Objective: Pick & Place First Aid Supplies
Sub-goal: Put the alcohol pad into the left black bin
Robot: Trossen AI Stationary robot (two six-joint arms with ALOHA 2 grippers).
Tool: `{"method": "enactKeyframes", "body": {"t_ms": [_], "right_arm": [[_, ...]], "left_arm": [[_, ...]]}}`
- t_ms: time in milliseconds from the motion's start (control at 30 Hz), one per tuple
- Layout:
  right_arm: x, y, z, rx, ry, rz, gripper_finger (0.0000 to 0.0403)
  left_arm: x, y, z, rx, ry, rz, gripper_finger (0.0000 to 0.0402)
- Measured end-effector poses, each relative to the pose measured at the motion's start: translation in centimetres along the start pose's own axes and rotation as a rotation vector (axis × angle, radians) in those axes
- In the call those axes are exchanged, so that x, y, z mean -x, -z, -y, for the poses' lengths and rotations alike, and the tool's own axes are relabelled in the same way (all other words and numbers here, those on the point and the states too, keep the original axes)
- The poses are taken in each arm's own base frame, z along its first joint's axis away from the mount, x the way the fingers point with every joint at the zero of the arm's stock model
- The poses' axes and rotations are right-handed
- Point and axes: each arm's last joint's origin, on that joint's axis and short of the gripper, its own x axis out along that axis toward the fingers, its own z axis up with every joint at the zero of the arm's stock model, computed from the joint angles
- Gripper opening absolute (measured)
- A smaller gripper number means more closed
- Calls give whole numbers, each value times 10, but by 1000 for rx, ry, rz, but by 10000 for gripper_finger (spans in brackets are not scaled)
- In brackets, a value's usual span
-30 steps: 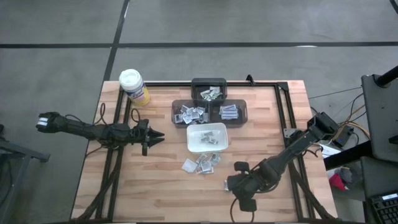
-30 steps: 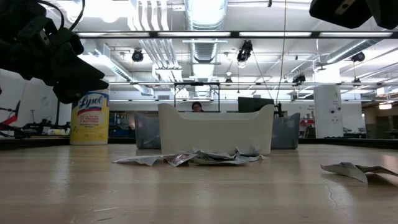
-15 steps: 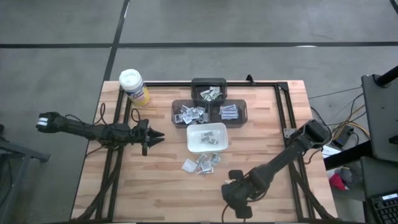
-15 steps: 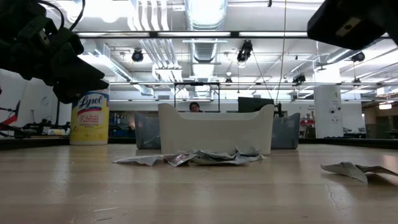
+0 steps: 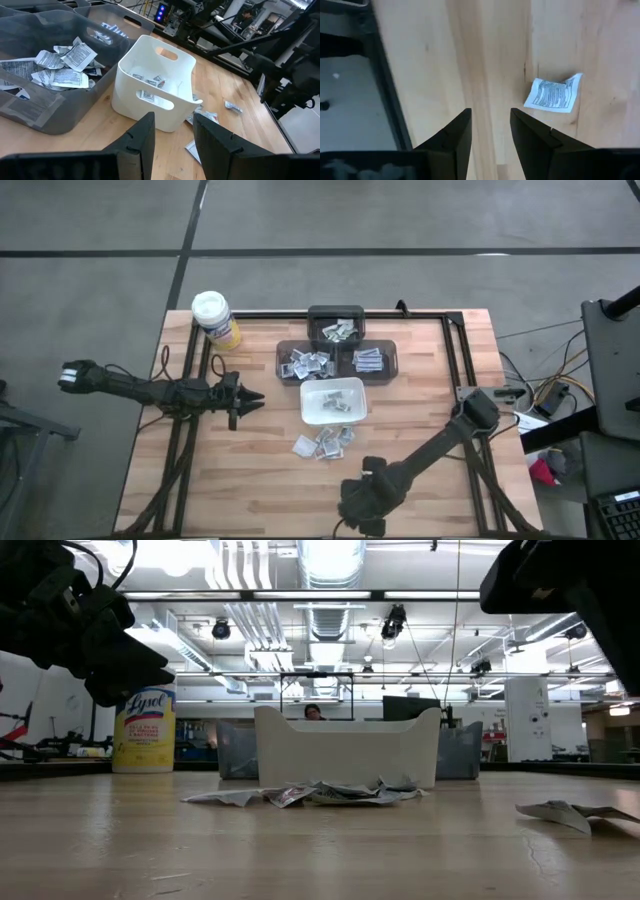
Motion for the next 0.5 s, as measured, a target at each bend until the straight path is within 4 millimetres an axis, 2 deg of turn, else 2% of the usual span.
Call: {"method": "enactKeyframes", "body": {"t_ms": [267, 500], "right_arm": [[-12, -13, -8, -69, 71, 22, 126], [-19, -16, -6, -177, 94, 13, 129]], "left_arm": [[0, 0, 0, 1, 1, 3, 126], [0, 0, 0, 1, 2, 3, 126]]}}
